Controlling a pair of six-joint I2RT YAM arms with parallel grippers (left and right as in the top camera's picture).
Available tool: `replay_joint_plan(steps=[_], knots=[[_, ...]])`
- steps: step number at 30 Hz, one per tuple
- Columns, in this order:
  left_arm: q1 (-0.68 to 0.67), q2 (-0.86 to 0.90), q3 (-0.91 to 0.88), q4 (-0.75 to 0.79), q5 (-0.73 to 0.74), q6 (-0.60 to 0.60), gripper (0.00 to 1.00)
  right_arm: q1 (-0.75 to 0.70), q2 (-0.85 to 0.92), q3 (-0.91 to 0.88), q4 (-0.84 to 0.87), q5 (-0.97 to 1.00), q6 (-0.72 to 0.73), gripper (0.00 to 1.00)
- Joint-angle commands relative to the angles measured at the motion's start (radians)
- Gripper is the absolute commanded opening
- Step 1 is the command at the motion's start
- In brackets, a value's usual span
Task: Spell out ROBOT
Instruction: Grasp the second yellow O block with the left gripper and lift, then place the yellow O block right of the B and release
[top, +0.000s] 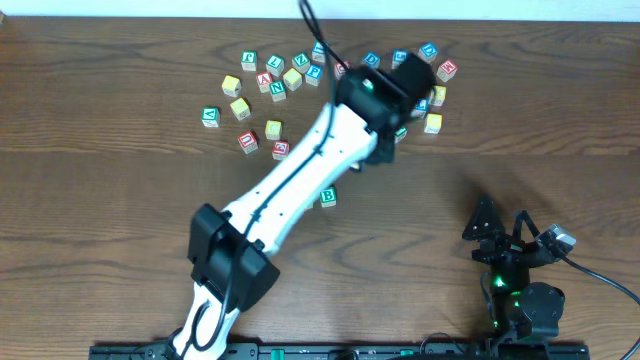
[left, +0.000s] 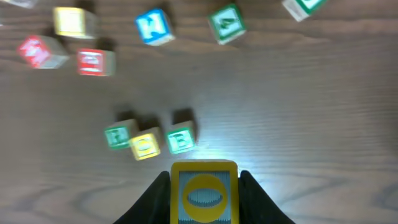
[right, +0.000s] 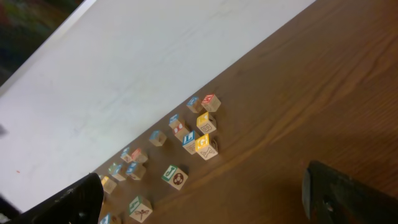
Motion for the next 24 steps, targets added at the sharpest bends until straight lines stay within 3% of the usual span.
replay_joint_plan(steps=[1, 17, 24], knots=[[-0.021, 0.010, -0.104, 0.072, 0.001, -0.068, 0.08, -0.002, -0.005, -0.002, -0.002, 0.005, 0.003, 0.99], [0.020, 0.010, -0.590, 0.570, 0.009, -0.229, 0.08, -0.002, -0.005, -0.002, -0.002, 0.005, 0.003, 0.99], [0.064, 0.010, -0.675, 0.655, 0.039, -0.243, 0.08, -0.002, -0.005, -0.002, -0.002, 0.005, 0.003, 0.99]])
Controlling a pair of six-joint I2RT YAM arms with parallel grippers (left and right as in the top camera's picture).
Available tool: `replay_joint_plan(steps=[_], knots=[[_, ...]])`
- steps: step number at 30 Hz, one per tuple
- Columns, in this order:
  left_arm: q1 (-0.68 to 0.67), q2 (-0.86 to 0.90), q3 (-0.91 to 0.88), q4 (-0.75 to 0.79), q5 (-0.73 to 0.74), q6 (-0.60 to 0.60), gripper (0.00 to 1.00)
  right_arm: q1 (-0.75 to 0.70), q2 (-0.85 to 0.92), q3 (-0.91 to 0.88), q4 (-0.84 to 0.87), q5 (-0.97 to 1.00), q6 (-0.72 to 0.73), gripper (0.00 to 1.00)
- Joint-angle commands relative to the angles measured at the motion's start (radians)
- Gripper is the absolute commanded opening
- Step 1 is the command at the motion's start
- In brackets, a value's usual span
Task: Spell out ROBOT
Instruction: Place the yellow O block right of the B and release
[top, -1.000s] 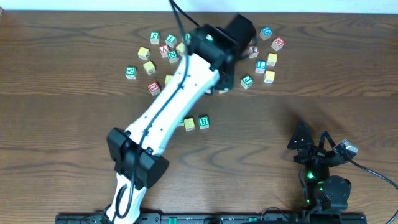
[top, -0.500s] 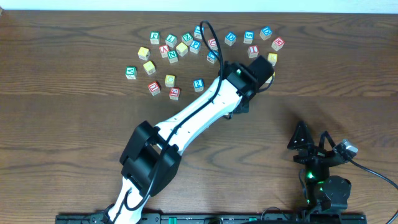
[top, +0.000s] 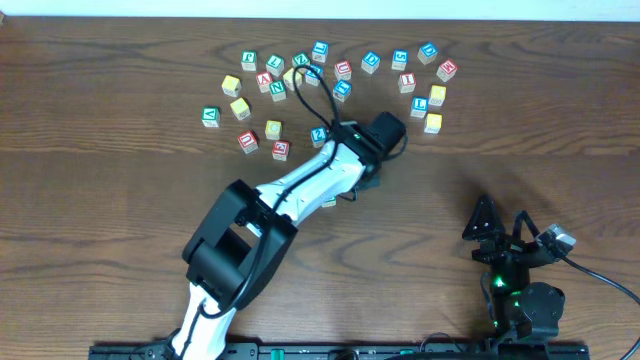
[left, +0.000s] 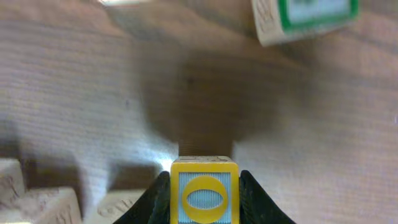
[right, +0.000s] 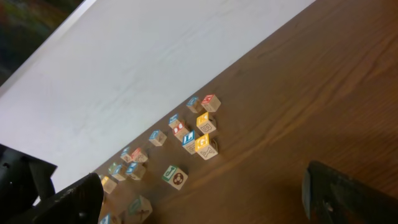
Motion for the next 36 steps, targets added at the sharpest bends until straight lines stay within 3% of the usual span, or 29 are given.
replay_joint_plan(steps=[1, 16, 20, 25, 32, 36], knots=[[0.019, 0.021, -0.053, 0.002, 0.013, -0.020, 0.09, -0.002, -0.005, -0.002, -0.003, 0.005, 0.003, 0.99], [0.014, 0.021, -0.053, -0.093, 0.150, -0.008, 0.17, -0.002, -0.005, -0.002, -0.003, 0.005, 0.003, 0.99], [0.015, 0.020, -0.053, -0.090, 0.148, 0.012, 0.40, -0.002, -0.005, -0.002, -0.003, 0.005, 0.003, 0.99], [0.015, 0.006, -0.051, -0.081, 0.145, 0.060, 0.57, -0.002, -0.005, -0.002, -0.003, 0.005, 0.003, 0.99], [0.015, -0.089, -0.051, -0.062, 0.084, 0.114, 0.61, -0.002, -0.005, -0.002, -0.003, 0.005, 0.003, 0.99], [0.016, -0.162, -0.050, -0.036, 0.077, 0.209, 0.61, -0.002, -0.005, -0.002, -0.003, 0.005, 0.003, 0.99]])
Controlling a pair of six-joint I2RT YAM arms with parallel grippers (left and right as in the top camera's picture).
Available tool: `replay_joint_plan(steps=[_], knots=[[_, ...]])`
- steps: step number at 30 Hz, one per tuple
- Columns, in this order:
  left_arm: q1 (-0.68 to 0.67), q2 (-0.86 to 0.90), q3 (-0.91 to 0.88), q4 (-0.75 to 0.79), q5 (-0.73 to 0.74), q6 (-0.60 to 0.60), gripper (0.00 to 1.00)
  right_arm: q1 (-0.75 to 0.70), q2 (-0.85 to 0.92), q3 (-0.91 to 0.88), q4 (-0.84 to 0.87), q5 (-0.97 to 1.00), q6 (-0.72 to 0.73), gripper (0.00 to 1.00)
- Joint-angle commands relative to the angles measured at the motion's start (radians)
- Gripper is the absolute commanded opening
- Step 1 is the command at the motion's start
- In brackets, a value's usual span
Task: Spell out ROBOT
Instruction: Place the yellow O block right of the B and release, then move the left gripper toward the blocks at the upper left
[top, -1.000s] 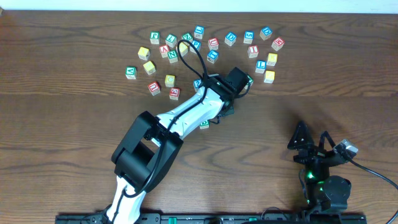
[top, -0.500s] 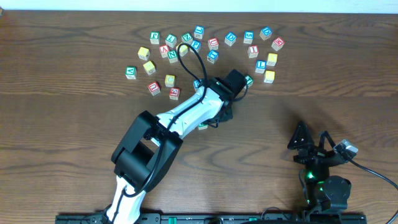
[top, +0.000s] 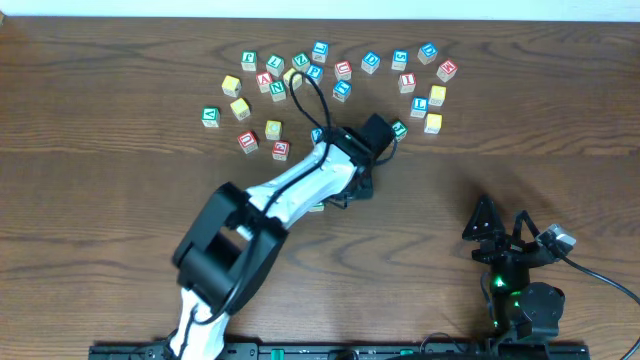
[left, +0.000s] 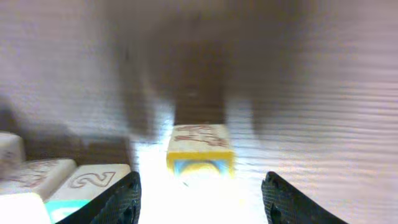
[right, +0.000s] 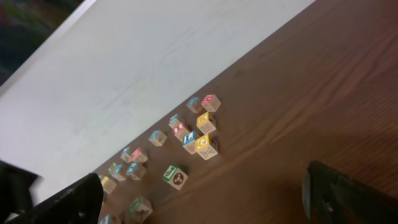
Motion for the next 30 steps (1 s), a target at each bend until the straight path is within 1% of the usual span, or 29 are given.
replay_joint_plan(steps=[1, 5, 8, 12, 16, 19, 24, 27, 30], knots=[[0.001, -0.120, 0.003, 0.016, -0.039, 0.120, 0.61, -0.002, -0.005, -0.002, -0.003, 0.005, 0.003, 0.99], [0.002, -0.168, 0.021, 0.030, -0.039, 0.171, 0.61, -0.002, -0.005, -0.002, -0.003, 0.005, 0.003, 0.99], [0.008, -0.171, 0.068, 0.031, -0.039, 0.219, 0.61, -0.002, -0.005, -0.002, -0.003, 0.005, 0.003, 0.99], [0.043, -0.171, 0.098, 0.046, -0.037, 0.273, 0.61, -0.002, -0.005, -0.002, -0.003, 0.005, 0.003, 0.99], [0.093, -0.171, 0.106, 0.091, -0.008, 0.369, 0.61, -0.002, -0.005, -0.002, -0.003, 0.005, 0.003, 0.99], [0.144, -0.172, 0.109, 0.081, -0.008, 0.378, 0.62, -0.002, -0.005, -0.002, -0.003, 0.005, 0.003, 0.99], [0.270, -0.185, 0.135, -0.015, 0.010, 0.423, 0.62, -0.002, -0.005, -0.002, -0.003, 0.005, 0.003, 0.99], [0.365, -0.222, 0.135, -0.055, 0.053, 0.504, 0.62, -0.002, -0.005, -0.002, -0.003, 0.005, 0.003, 0.99], [0.457, -0.264, 0.135, -0.084, 0.060, 0.567, 0.66, -0.002, -0.005, -0.002, -0.003, 0.005, 0.003, 0.99]])
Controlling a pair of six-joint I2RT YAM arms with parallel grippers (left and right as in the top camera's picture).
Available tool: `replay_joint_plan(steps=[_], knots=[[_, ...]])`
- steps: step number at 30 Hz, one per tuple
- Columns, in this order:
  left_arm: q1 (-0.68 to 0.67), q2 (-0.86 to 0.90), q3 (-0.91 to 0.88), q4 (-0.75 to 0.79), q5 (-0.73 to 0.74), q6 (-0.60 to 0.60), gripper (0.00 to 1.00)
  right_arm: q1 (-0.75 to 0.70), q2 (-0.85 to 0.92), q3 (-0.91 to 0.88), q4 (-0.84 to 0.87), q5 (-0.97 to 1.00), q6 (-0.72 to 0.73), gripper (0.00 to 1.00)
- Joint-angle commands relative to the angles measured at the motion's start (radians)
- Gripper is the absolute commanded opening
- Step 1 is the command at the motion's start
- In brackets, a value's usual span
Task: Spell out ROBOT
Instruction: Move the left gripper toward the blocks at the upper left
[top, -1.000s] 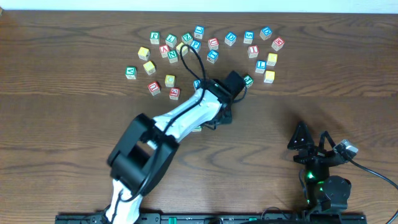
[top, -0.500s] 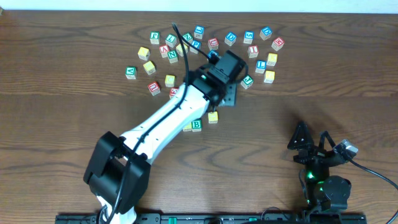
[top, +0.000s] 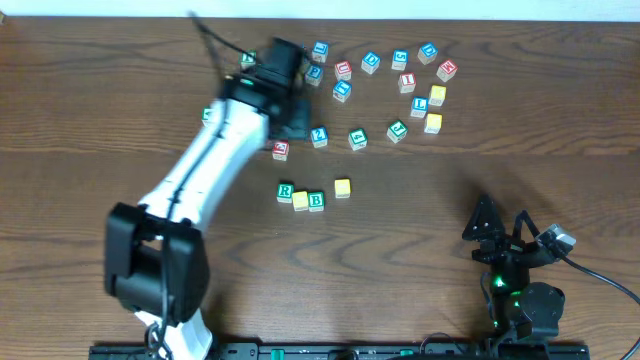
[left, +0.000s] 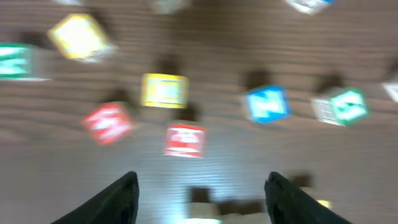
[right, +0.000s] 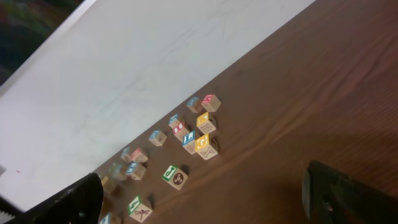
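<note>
On the brown table (top: 500, 150) stands a short row: a green R block (top: 285, 190), a yellow block (top: 300, 201) and a green B block (top: 316, 201). A yellow O block (top: 342, 187) stands just right of B, a little apart and slightly farther back. My left gripper (top: 290, 118) hangs open and empty over the loose blocks at the back left. In the blurred left wrist view the left gripper (left: 202, 205) has red, yellow and blue blocks ahead of it. My right gripper (top: 497, 240) rests open at the front right.
Several loose letter blocks (top: 370, 62) lie scattered along the back of the table, also seen from afar in the right wrist view as loose blocks (right: 205, 143). The left arm (top: 200, 170) stretches diagonally across the left half. A white wall (right: 124, 74) borders the far edge.
My left gripper was open low over the yellow O block beside the row. Now it is raised and over the loose blocks at the back left. The O block stands alone beside B.
My left gripper first held the yellow O block above the table beyond the R, yellow, B row. Then it was low beside the row, still shut on the block. Then it was open with the block on the table. Now it is away at the back left.
</note>
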Motion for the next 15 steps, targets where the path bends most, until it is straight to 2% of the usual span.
replay_joint_plan(steps=[1, 3, 6, 8, 15], knots=[[0.106, -0.092, 0.032, -0.023, 0.023, 0.120, 0.67, -0.002, -0.005, -0.002, -0.003, 0.005, 0.003, 0.99], [0.166, -0.117, 0.032, -0.026, 0.024, 0.159, 0.71, -0.002, -0.005, -0.002, -0.003, 0.005, 0.003, 0.99], [0.234, -0.138, 0.032, -0.027, 0.052, 0.206, 0.73, -0.002, -0.005, -0.002, -0.003, 0.005, 0.003, 0.99], [0.276, -0.144, 0.032, -0.031, 0.053, 0.209, 0.77, -0.002, -0.005, -0.002, -0.003, 0.005, 0.003, 0.99], [0.371, -0.145, 0.032, -0.048, 0.051, 0.209, 0.78, -0.002, -0.005, -0.002, -0.003, 0.005, 0.003, 0.99]])
